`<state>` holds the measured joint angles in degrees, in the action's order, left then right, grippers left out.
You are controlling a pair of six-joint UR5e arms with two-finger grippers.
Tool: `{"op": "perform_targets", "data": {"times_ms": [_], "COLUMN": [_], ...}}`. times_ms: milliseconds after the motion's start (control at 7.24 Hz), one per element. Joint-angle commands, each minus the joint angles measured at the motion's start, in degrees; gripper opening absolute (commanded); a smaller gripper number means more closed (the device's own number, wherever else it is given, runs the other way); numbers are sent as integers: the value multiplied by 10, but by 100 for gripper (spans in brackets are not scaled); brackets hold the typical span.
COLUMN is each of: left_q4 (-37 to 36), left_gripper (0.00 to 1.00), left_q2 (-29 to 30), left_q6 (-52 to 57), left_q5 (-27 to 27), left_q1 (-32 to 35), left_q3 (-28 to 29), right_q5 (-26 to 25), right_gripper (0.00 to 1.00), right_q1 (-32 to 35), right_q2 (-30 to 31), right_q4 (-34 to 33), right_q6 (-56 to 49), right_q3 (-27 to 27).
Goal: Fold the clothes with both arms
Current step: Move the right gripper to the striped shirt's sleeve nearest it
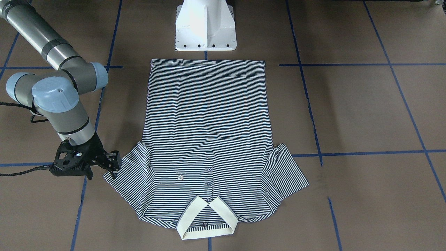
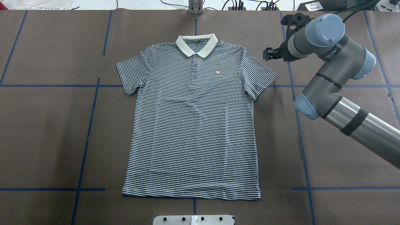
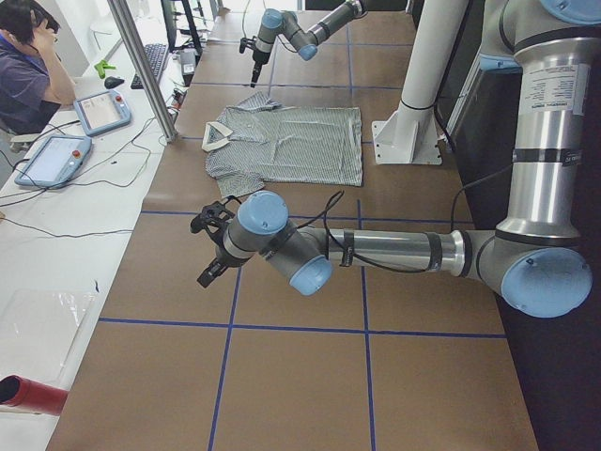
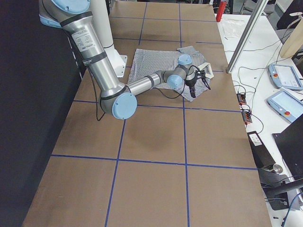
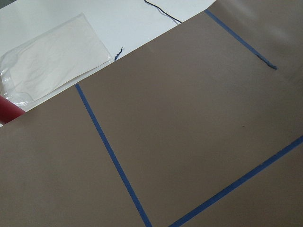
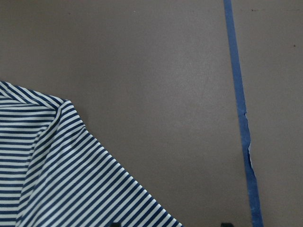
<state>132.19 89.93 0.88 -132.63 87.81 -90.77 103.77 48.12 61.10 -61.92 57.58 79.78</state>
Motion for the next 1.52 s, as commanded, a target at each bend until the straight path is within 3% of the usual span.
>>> {"op": "perform_targets", "data": {"times_ms": [0, 829, 967, 1105, 1382], "left_q4": [0, 0, 0, 0, 0], "left_gripper": [100, 100, 100, 100, 100], "left_q2": [1, 2, 2, 2, 2], "left_q6": [0, 0, 0, 0, 0], "left_q5": [0, 0, 0, 0, 1], "left_q1": [0, -1, -1, -1, -2], "left_q3": [2, 6, 6, 6, 6], "right_q5": [-6, -6, -7, -15, -23], "right_gripper": [76, 69, 46, 0, 0], "right_q1": [-9, -25, -25, -25, -25], "right_q2": [-1, -1, 1, 1, 0], "right_q4": [62, 79, 79, 78, 51], "right_q6": [3, 23, 23, 23, 16], "right_q3": [-50, -60, -58, -54, -30]}}
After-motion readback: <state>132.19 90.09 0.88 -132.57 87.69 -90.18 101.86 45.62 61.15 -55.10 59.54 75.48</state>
